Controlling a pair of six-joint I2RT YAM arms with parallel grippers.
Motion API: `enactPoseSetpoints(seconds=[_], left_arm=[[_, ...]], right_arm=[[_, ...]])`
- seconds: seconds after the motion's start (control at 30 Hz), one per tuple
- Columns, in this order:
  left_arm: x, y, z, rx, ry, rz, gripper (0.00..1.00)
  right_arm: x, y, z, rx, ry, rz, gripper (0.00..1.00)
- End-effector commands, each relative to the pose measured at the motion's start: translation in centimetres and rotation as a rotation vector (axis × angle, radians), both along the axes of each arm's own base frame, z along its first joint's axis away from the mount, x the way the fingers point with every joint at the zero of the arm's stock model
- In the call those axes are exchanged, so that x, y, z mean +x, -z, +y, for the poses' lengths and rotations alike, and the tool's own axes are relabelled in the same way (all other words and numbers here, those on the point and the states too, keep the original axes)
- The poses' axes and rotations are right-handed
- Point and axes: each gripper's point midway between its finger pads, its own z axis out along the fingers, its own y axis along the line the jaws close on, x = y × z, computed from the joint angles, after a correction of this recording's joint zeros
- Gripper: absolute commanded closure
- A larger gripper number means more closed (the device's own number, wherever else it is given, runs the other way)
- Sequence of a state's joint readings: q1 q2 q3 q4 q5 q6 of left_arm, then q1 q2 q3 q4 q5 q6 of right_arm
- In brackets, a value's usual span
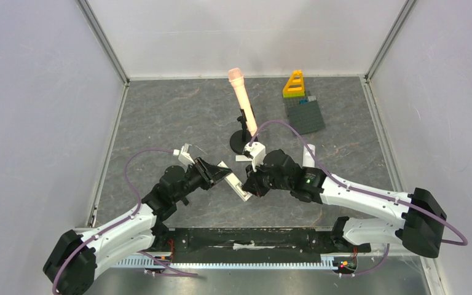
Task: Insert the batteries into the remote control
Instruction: Load the battery into the remote control.
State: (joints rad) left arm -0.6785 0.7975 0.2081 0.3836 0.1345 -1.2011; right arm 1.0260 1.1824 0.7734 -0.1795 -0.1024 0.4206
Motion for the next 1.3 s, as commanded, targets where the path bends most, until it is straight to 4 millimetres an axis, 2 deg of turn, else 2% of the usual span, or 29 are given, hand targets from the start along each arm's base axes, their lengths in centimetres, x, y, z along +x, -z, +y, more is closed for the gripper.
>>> enactPoseSetpoints(seconds=[0.0, 0.13, 0.43, 0.63, 0.83, 0.93, 1.13, 1.27], left_arm=[[0.2, -2.7, -0.4, -0.111, 0.001, -0.017, 0.98], [0.3, -2.6, -0.3, -0.115, -0.006, -0.009, 0.98], [0.3, -2.3, -0.5, -0.135, -0.001, 0.023, 0.98], [0.3, -1.8, -0.6, -0.161, -0.007, 0.074, 0.98], [0.4, -1.5, -0.3, -0.17, -0.018, 0.088, 0.98], [0.4, -1.1, -0.1, -0.164, -0.025, 0.096, 0.98], [0.4, -0.4, 0.2, -0.168, -0.041, 0.124, 0.98], [0.3, -0.1, 0.4, -0.192, -0.053, 0.147, 0.98]], right_arm=[[0.4, -0.2, 0.1, -0.047, -0.002, -0.028, 0.91], [0.3, 0.3, 0.0, -0.074, -0.006, -0.019, 0.88], [0.7, -0.1, 0.8, -0.056, 0.009, -0.036, 0.85], [0.5, 0.6, 1.2, -0.077, 0.005, -0.035, 0.76], [1.0, 0.7, 0.9, -0.093, 0.051, -0.041, 0.73], [1.2, -0.1, 1.0, -0.066, 0.068, -0.042, 0.7], [1.7, -2.9, 1.2, 0.03, 0.13, -0.05, 0.55], [2.0, -4.7, 0.7, 0.089, 0.195, -0.048, 0.45]])
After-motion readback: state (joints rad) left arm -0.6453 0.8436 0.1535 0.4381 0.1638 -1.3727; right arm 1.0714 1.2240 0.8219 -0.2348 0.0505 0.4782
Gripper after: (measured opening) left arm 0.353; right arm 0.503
